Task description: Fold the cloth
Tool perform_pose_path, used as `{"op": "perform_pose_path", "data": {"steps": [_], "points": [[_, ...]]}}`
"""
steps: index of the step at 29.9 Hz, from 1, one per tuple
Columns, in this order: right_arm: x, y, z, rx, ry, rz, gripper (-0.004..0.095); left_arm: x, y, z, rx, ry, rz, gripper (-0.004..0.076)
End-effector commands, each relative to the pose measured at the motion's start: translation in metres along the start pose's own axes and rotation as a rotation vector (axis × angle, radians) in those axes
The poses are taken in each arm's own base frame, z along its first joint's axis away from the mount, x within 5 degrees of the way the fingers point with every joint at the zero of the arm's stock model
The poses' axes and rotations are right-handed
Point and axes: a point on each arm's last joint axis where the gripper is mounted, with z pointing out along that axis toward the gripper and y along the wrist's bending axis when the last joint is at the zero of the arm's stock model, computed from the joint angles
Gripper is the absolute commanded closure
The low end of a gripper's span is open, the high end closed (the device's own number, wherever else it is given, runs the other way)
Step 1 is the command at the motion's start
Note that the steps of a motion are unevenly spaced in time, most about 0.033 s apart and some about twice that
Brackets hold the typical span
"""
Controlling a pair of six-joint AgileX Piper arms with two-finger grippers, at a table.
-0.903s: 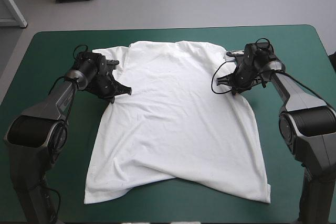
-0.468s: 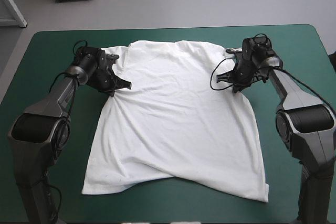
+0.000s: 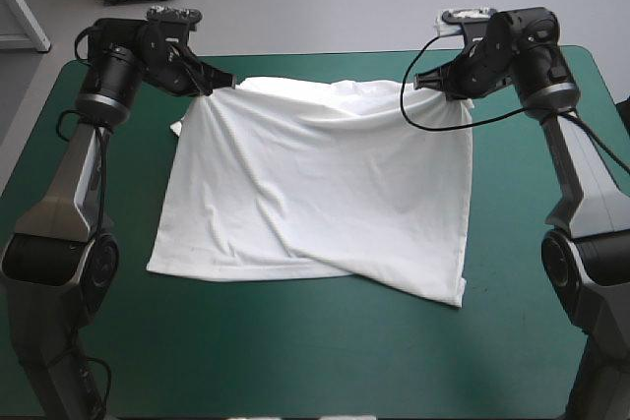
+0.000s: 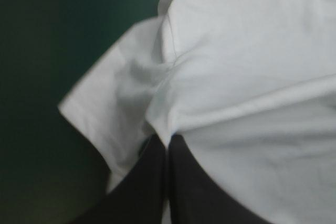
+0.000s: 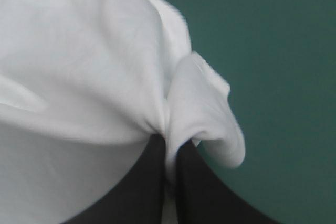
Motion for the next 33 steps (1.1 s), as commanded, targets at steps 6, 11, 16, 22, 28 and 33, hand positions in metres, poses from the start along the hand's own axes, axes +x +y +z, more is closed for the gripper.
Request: {"op": "perform_pose_path", "data": {"steps": [6, 11, 16, 22, 28, 33], "points": [[-0.026, 0.005, -0.154, -0.005, -0.479, -0.051, 0.0925, -0.032, -0.010, -0.151, 0.042, -0.468, 0.058, 0.0745], [-0.020, 0.007, -0.217, -0.003, -0.659, -0.078, 0.0924, -0.030, -0.014, -0.210, 0.040, -0.652, 0.086, 0.0745], [-0.004, 0.009, -0.271, -0.001, -0.814, -0.095, 0.0924, -0.020, -0.019, -0.262, 0.063, -0.801, 0.107, 0.0745], [0.006, 0.009, -0.292, 0.003, -0.856, -0.101, 0.0924, -0.012, -0.020, -0.285, 0.047, -0.866, 0.132, 0.0745], [0.000, 0.008, -0.280, 0.014, -0.828, -0.101, 0.0924, -0.018, -0.019, -0.275, 0.048, -0.867, 0.124, 0.0746], [-0.018, 0.006, -0.243, 0.028, -0.767, -0.102, 0.0924, -0.034, -0.017, -0.249, 0.040, -0.876, 0.111, 0.0745]]}}
